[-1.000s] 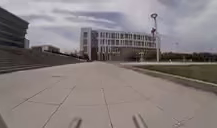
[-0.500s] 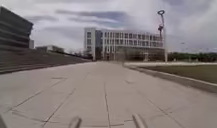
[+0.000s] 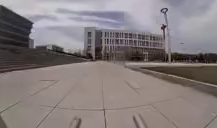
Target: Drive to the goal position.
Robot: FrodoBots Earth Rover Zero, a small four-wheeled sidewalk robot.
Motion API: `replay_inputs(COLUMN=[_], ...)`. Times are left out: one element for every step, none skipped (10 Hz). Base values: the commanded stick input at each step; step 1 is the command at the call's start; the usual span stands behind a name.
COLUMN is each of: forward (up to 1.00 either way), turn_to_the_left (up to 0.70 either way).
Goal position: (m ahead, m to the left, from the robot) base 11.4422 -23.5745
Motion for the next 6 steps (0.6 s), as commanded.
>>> replay_inputs(forward=[1.0, 1.0, 1.0, 1.0, 1.0, 1.0], turn_to_the_left=[0.0, 0.0, 0.0, 0.0, 0.0, 0.0])
